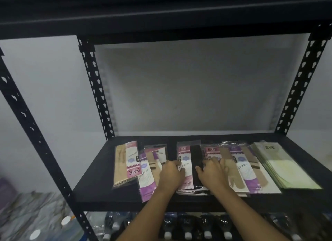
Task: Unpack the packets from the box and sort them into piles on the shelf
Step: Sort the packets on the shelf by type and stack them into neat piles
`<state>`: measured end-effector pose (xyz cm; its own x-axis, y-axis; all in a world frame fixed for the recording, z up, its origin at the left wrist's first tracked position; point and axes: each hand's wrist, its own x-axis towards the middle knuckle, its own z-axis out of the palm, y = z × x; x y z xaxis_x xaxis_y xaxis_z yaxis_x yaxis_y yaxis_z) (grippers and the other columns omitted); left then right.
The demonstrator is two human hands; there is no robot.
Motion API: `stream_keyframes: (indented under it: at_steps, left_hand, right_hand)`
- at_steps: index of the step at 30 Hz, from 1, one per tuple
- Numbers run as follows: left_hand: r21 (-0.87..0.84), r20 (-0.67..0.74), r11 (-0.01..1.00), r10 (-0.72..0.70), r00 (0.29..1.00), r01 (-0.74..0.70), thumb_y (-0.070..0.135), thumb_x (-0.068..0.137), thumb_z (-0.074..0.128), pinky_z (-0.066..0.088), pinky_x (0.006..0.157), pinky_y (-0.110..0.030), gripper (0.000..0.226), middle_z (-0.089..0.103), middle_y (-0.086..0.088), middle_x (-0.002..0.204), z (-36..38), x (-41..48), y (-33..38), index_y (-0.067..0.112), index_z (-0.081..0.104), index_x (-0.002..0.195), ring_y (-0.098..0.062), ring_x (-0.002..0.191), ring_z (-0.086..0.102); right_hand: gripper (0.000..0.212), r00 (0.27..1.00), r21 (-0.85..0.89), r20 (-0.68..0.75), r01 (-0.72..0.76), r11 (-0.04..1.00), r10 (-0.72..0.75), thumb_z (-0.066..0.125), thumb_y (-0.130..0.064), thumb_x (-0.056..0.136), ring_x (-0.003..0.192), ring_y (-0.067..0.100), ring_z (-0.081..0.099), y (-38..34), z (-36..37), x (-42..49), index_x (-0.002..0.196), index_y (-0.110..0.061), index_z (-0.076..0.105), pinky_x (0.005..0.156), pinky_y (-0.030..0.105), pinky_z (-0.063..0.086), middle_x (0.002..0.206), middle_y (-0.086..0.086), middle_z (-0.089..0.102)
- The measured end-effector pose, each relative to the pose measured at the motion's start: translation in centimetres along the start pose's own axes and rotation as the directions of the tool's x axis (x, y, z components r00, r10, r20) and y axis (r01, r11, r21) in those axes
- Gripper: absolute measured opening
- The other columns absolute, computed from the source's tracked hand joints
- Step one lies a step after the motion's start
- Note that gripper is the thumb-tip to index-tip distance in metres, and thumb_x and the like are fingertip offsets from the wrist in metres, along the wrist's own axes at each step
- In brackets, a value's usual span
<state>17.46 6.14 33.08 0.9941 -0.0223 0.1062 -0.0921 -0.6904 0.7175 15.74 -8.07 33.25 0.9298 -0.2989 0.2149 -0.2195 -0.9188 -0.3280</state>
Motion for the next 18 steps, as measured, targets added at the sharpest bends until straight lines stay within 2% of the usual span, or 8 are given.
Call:
stream_keyframes:
  at_steps: [5,8,11,13,15,18]
  left_hand:
    - [0.035,0.023,0.999,0.013,1.000,-0.014,0.026,0.095,0.058,0.055,0.091,-0.035,0.040,0.061,-0.008,0.129,0.1,-0.2,-0.1,0.015,0.057,0.133,-0.019,0.099,0.065]
    - [0.030,0.020,0.999,0.031,0.999,-0.032,0.027,0.095,0.058,0.053,0.092,-0.029,0.040,0.060,-0.007,0.131,-0.1,-0.2,-0.1,0.015,0.057,0.134,-0.018,0.101,0.065]
    - [-0.004,0.014,0.999,0.042,0.999,-0.042,0.026,0.095,0.060,0.048,0.076,-0.015,0.041,0.066,-0.004,0.123,-0.4,-0.1,-0.3,0.015,0.056,0.134,-0.007,0.088,0.061]
    - [-0.037,0.014,0.998,0.044,0.999,-0.044,0.027,0.094,0.060,0.046,0.069,-0.012,0.041,0.068,-0.001,0.116,-0.8,-0.2,-0.2,0.015,0.056,0.133,-0.004,0.082,0.059]
    - [-0.052,-0.004,0.997,0.061,0.998,-0.061,0.028,0.093,0.061,0.051,0.081,-0.019,0.041,0.064,0.000,0.123,-1.3,-0.4,-0.2,0.017,0.056,0.132,-0.009,0.096,0.062]
    - [-0.023,-0.065,0.997,0.074,0.995,-0.076,0.033,0.091,0.063,0.046,0.100,-0.032,0.045,0.046,0.001,0.141,-2.6,-0.8,-1.1,0.022,0.054,0.134,-0.019,0.121,0.054]
  right_hand:
    - [0.037,1.000,0.015,-0.011,0.000,1.000,0.000,0.051,-0.048,0.090,0.119,0.025,0.037,0.0,0.2,-0.1,0.110,-0.021,0.065,0.097,0.041,0.034,0.122,0.001,0.057]
    - [0.035,1.000,0.026,-0.001,-0.014,1.000,0.014,0.053,-0.048,0.089,0.120,0.026,0.037,0.0,0.1,0.1,0.106,-0.020,0.066,0.097,0.042,0.034,0.120,0.001,0.058]
    - [0.034,0.999,0.034,0.025,-0.033,0.999,0.032,0.055,-0.048,0.088,0.120,0.025,0.037,-0.1,-0.4,0.3,0.103,-0.019,0.066,0.096,0.041,0.034,0.117,0.001,0.060]
    - [0.034,0.999,0.046,0.034,-0.043,0.998,0.042,0.056,-0.048,0.088,0.118,0.025,0.039,-0.1,-0.6,0.5,0.101,-0.018,0.066,0.095,0.040,0.034,0.112,0.002,0.062]
    - [0.035,0.998,0.091,0.037,-0.057,0.994,0.054,0.057,-0.047,0.088,0.116,0.025,0.043,-0.1,-1.1,0.7,0.102,-0.016,0.065,0.095,0.039,0.036,0.109,0.004,0.064]
    - [0.036,0.996,0.171,0.035,-0.089,0.981,0.084,0.057,-0.047,0.088,0.112,0.026,0.047,0.0,-1.6,0.6,0.100,-0.014,0.064,0.093,0.039,0.041,0.104,0.005,0.065]
